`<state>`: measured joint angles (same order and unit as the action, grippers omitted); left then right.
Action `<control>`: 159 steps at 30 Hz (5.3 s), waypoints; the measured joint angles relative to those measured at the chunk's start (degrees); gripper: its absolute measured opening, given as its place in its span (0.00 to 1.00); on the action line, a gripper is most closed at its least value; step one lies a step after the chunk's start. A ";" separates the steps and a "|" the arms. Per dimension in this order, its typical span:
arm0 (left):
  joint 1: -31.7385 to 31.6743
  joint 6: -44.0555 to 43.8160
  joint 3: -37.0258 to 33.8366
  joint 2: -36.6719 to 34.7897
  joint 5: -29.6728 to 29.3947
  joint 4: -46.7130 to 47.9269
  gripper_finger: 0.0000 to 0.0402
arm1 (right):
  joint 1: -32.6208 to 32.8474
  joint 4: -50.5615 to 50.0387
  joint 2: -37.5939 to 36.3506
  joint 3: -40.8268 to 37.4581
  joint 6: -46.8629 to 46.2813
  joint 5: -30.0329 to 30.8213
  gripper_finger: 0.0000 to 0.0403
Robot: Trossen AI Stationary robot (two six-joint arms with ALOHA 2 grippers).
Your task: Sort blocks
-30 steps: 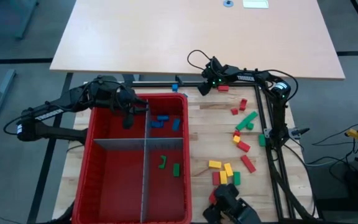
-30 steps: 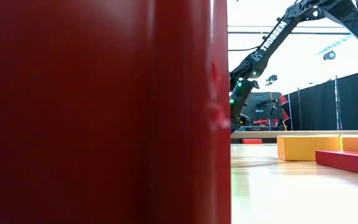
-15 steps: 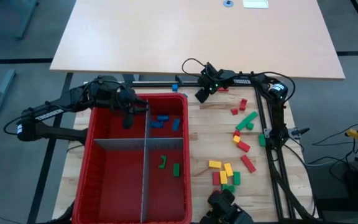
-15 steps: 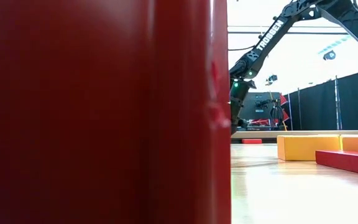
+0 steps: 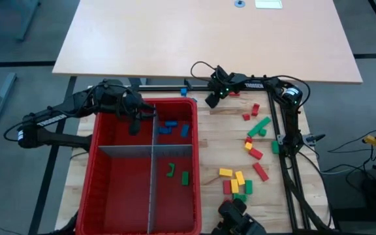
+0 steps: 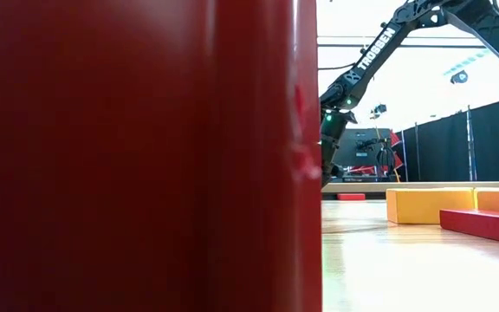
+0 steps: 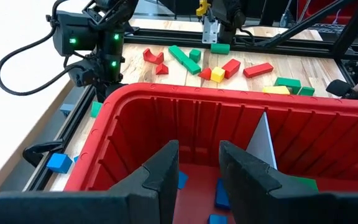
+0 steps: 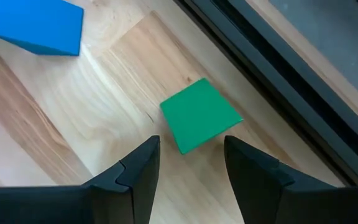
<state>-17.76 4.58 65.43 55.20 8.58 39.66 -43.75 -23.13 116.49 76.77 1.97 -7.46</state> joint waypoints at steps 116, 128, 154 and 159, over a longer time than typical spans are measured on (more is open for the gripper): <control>0.01 -1.09 0.00 0.00 -0.02 -0.13 0.26 | 6.70 -9.41 -3.12 -0.22 10.06 0.82 0.29; 0.05 -1.09 0.00 0.00 -0.01 0.01 0.26 | 15.34 -21.86 -19.13 -1.71 2.98 6.01 0.29; 0.09 -2.17 0.00 0.00 0.00 0.22 0.26 | 57.33 6.82 -32.04 -2.23 -11.15 4.99 0.30; 0.09 -2.39 0.00 0.00 0.00 0.24 0.26 | 57.68 8.17 -28.62 -2.23 -14.01 3.84 0.32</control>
<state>-17.67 2.19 65.43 55.20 8.58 39.90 13.93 -14.96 87.87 74.54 -12.03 -3.62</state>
